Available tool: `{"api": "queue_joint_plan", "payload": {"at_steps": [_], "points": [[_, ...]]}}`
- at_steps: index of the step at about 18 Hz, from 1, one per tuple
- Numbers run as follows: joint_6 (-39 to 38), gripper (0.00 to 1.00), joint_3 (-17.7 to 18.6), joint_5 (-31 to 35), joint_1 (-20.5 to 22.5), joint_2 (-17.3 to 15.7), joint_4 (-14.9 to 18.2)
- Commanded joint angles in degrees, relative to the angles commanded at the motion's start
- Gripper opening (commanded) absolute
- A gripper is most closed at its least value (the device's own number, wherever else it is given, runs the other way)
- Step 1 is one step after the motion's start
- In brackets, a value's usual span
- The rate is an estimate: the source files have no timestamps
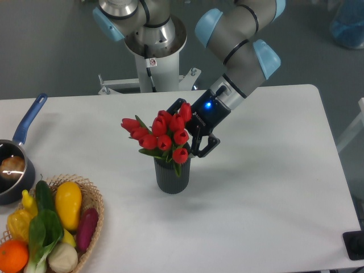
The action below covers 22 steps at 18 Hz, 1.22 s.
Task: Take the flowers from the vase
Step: 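Close the gripper on the tulip stems, then lift the gripped tulips upward out of the vase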
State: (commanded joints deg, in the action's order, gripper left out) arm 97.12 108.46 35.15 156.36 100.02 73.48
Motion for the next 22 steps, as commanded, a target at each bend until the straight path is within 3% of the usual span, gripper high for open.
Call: {"api": "queue_joint_plan", "payload": {"at_steps": [7,18,22], "points": [[-0.1,0.73,0.1,0.2,0.2,0.0,0.0],[-0.2,0.52,0.9,0.4,0.7,-0.4,0.4],[-0.2,0.52,1.0,0.4,0.9,-0.8,0.4]]}}
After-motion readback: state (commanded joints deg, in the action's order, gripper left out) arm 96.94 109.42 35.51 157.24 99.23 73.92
